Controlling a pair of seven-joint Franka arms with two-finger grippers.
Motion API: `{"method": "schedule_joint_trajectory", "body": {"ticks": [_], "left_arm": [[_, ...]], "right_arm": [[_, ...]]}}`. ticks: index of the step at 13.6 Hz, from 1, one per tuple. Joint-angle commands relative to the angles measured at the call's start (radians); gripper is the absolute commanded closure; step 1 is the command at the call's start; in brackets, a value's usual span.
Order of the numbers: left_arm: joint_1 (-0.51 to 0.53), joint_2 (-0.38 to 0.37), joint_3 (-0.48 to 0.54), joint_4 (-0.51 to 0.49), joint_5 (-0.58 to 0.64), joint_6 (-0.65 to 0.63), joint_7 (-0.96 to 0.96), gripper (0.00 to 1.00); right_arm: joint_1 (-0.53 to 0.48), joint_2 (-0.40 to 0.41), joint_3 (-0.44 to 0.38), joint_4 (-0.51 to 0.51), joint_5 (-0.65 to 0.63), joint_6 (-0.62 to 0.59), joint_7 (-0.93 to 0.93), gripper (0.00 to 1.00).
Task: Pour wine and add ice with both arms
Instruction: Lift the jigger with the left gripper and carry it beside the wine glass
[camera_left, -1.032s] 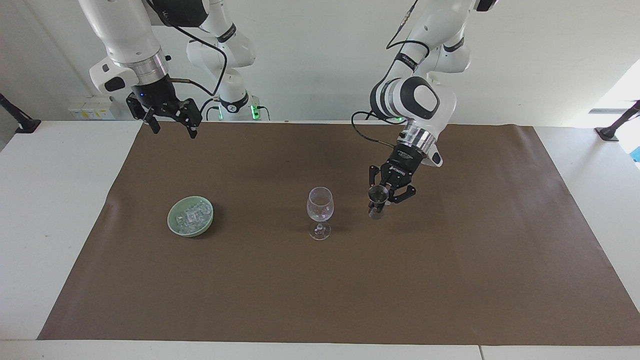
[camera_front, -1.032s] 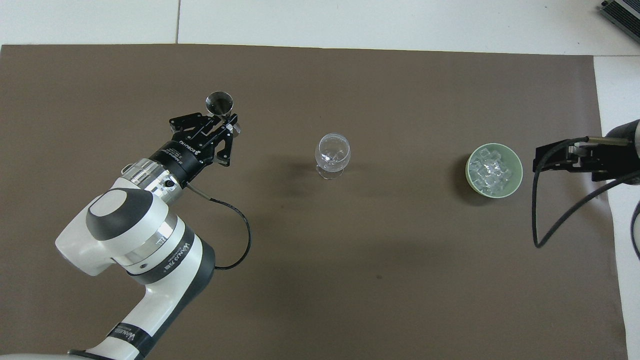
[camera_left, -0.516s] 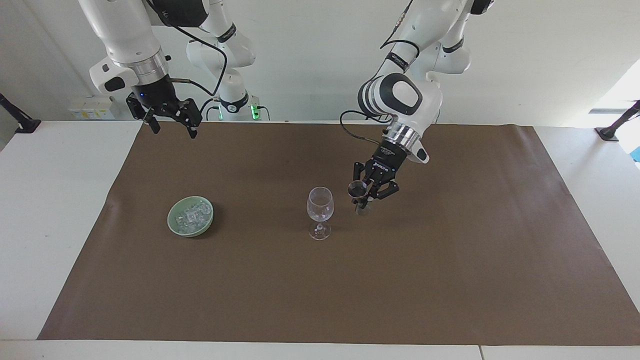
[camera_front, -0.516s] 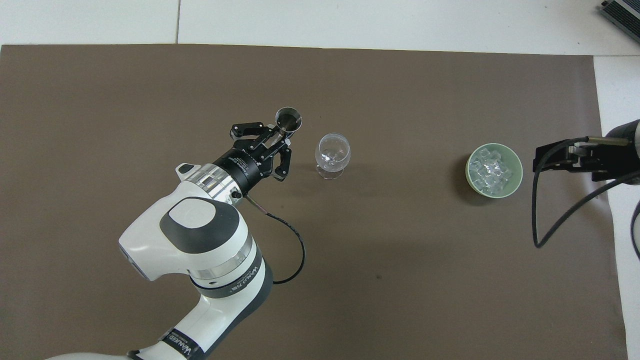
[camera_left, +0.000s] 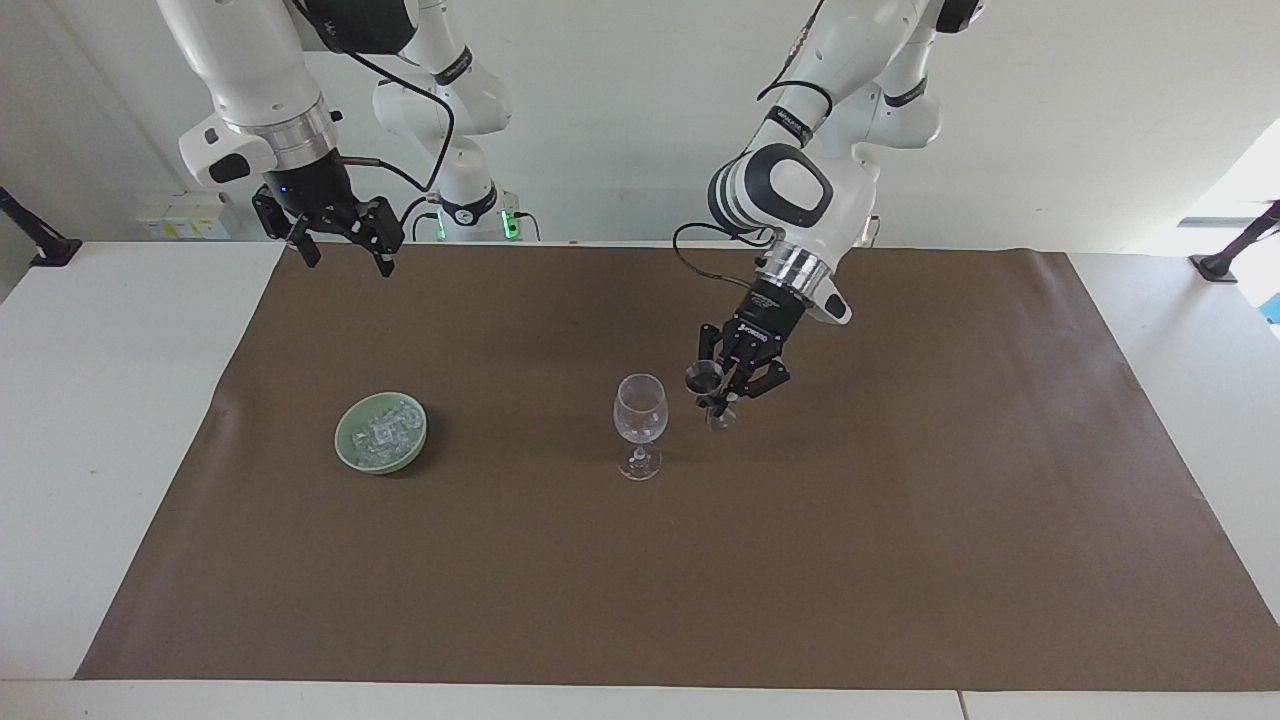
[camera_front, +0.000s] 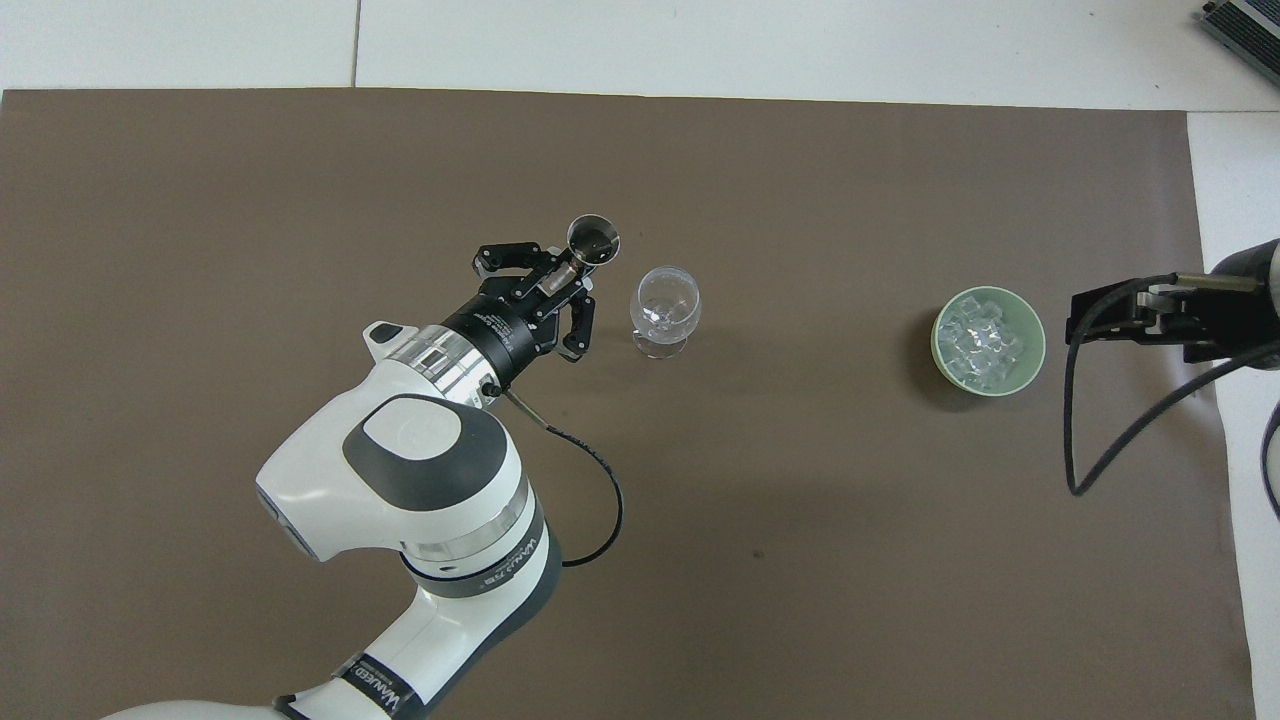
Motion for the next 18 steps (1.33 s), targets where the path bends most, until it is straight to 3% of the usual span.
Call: {"method": "schedule_joint_trajectory", "body": {"ticks": [1, 7, 18], "left_arm": [[-0.027, 0.042, 0.013, 0.057, 0.038, 0.054, 0.002, 1.0], [-0.067, 0.082, 0.013, 0.09, 0.104, 0.087, 0.002, 1.0], [-0.075, 0.081, 0.01, 0.081, 0.271, 0.085, 0.002, 1.0]], "right_arm": [[0.003, -0.019, -0.005, -0.023, 0.003, 0.004, -0.023, 0.0], [0.003, -0.019, -0.005, -0.023, 0.003, 0.004, -0.023, 0.0], [0.003, -0.019, -0.005, -0.023, 0.003, 0.004, -0.023, 0.0]]}}
